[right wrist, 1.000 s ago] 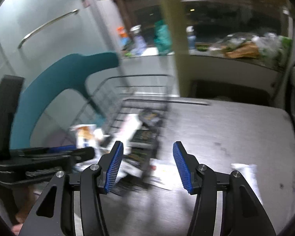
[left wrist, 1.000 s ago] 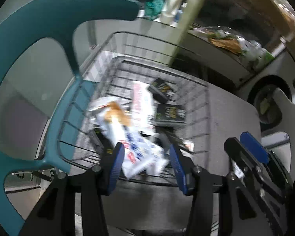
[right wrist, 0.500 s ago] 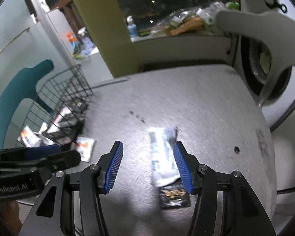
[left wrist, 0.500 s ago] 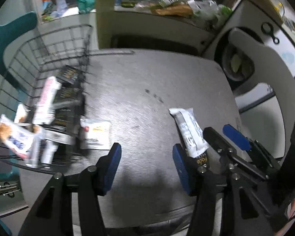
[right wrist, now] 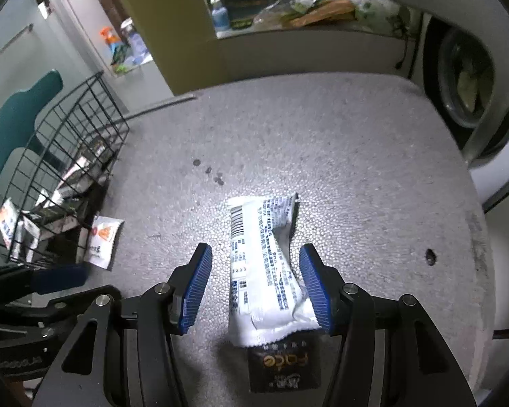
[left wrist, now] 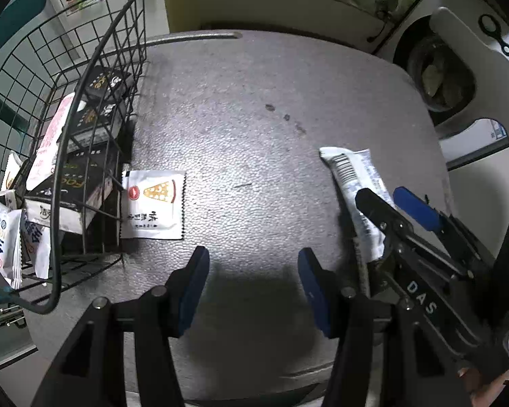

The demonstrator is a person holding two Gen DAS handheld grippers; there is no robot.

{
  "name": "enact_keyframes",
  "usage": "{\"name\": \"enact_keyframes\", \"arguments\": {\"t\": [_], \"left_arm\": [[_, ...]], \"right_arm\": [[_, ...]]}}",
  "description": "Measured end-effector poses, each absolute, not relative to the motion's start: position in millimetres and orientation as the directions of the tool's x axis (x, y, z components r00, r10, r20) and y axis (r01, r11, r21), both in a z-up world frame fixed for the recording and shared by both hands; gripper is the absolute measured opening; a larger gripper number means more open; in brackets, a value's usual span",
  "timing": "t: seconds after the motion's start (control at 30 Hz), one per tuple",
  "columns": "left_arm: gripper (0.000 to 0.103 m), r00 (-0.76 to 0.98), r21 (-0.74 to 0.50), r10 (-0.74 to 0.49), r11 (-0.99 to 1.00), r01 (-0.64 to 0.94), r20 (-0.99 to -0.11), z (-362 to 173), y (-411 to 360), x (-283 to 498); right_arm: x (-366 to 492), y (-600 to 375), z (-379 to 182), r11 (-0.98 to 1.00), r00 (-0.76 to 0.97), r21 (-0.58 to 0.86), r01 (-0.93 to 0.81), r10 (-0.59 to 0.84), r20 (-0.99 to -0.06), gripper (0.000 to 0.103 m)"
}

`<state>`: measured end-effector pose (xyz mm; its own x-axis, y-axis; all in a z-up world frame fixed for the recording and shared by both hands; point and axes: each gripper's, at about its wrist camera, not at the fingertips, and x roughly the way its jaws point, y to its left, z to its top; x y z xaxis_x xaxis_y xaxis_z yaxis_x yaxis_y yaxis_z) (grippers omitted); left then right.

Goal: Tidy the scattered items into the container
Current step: 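Grasp the white-and-blue packet with the right gripper while the left moves to a Face pack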

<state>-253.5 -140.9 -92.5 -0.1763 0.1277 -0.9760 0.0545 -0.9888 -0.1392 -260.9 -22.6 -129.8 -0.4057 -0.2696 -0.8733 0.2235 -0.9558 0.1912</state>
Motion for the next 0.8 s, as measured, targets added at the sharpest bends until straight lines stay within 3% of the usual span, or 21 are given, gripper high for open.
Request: {"name": "enact_keyframes", "arguments": {"t": [0.4, 0.43, 0.47, 0.7, 0.8], "left_arm": [[0.06, -0.138, -0.14, 0.129, -0.987, 0.074, -0.982, -109, -150, -257], [0.06, -0.135, -0.142, 0.131, -0.987, 0.075, -0.982, -110, -151, -257], [0.06, -0.132, -0.142, 0.131, -0.987, 0.076, -0.982, -111, -152, -257], [0.06, -0.13, -0.154, 0.147, -0.987, 0.045, -0.981, -109, -138, -254], [0.06, -0.126, -0.166, 0.164, -0.986, 0.007, -0.978, -110, -114, -253]], "right_arm": [[-279, -37, -159, -0.958, -0.367, 0.174, 0.228, -0.25, -0.896, 0.054], [-280, -38, -158, -0.958, -0.366, 0.17, 0.23, -0.247, -0.897, 0.052], [-280, -38, -157, -0.959, -0.37, 0.17, 0.225, -0.246, -0.896, 0.039], [-271, -9, -136, -0.974, -0.441, 0.175, 0.146, -0.222, -0.87, 0.038], [-262, 20, -131, -0.99, -0.48, 0.127, 0.058, -0.139, -0.866, 0.038]]}}
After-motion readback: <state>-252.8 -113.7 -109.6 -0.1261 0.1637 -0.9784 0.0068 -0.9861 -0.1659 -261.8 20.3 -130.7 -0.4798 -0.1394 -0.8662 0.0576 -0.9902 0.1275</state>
